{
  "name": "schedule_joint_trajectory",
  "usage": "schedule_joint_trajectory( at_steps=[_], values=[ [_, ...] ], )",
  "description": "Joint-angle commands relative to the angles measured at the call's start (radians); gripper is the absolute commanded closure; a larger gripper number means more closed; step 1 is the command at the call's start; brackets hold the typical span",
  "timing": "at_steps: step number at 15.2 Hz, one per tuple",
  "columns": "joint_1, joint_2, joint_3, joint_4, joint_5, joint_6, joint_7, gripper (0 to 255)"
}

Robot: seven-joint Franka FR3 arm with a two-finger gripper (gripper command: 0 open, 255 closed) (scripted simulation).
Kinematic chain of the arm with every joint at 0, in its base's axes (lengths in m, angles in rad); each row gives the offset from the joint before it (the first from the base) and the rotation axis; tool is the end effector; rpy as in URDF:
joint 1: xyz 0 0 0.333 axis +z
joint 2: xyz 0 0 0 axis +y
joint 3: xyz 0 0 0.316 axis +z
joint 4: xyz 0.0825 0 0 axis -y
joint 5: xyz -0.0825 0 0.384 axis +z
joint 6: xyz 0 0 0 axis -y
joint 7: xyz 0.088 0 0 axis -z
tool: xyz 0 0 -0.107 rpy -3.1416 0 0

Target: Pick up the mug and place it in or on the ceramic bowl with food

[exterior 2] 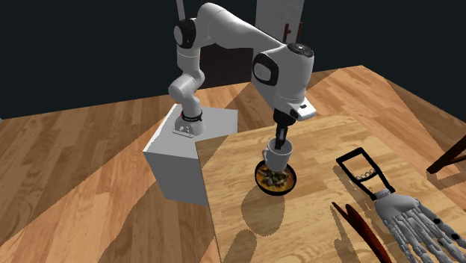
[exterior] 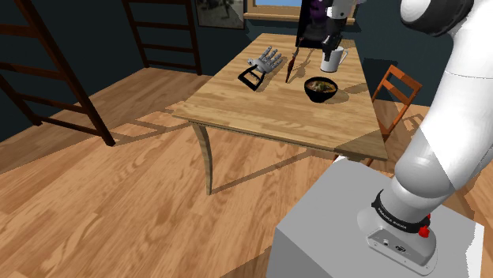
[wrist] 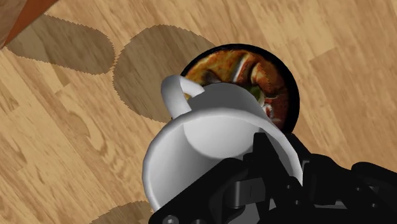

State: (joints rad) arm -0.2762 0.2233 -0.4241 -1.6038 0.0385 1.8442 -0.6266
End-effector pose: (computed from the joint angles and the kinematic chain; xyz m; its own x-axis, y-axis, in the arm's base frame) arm 0.4973 -0.3861 0.5110 0.9974 -0.0724 -0.0017 -0.0721 -0.9953 0.0652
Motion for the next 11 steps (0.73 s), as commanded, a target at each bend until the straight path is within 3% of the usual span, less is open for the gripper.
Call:
schedule_joint_trajectory(
  at_steps=[1, 11],
  values=[
    [0.001, 0.002, 0.001, -0.024, 0.001, 0.026, 0.001, 255],
    [0.001, 0.022, 0.005, -0.129, 0.011, 0.15, -0.001, 255]
  ],
)
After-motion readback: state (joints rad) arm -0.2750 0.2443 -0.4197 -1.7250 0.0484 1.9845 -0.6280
